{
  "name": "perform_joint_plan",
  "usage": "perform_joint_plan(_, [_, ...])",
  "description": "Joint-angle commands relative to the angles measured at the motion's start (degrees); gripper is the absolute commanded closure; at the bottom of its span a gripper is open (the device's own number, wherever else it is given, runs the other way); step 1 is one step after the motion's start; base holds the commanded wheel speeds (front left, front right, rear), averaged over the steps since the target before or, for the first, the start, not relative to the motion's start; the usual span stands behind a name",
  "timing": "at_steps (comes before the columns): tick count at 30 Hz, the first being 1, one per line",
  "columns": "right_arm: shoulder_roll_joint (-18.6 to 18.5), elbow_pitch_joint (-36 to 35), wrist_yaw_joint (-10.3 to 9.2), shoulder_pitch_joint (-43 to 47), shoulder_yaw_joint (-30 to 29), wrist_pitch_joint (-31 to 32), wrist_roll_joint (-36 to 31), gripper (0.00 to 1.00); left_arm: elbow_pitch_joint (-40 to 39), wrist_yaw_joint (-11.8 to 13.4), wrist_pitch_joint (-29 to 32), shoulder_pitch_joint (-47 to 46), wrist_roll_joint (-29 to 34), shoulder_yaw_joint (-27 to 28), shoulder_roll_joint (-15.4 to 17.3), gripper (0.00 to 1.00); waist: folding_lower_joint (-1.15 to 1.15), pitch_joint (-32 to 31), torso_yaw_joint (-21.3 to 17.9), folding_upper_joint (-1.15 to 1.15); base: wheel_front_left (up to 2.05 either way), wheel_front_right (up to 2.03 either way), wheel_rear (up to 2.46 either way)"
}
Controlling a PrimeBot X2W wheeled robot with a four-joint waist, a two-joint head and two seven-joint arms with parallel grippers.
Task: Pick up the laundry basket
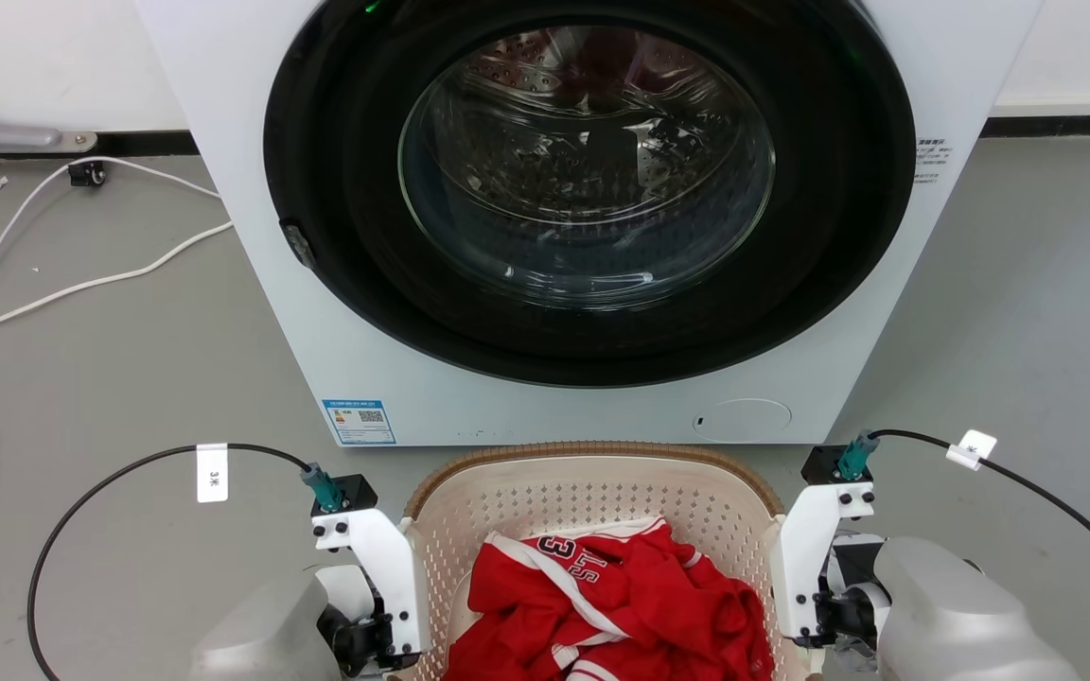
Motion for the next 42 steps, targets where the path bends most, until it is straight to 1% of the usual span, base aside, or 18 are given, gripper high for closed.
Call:
perform_joint_plan(1, [3.3, -1.4, 0.95, -0.7, 0.3, 0.0, 0.6, 1.0, -1.5, -0.9, -0.2, -1.2, -0.7, -0.1, -2.8, 1.0, 0.0, 0.0, 0.0, 0.0, 0.0, 0.0, 0.0])
perform_joint_plan(42, [2.7, -0.8, 0.96, -0.9, 2.4, -0.5, 2.4, 1.0, -1.1, -0.9, -1.0, -1.6, -2.7, -1.9, -2.6, 1.0, 0.0, 0.5, -0.1, 0.0, 0.0, 0.0, 0.0])
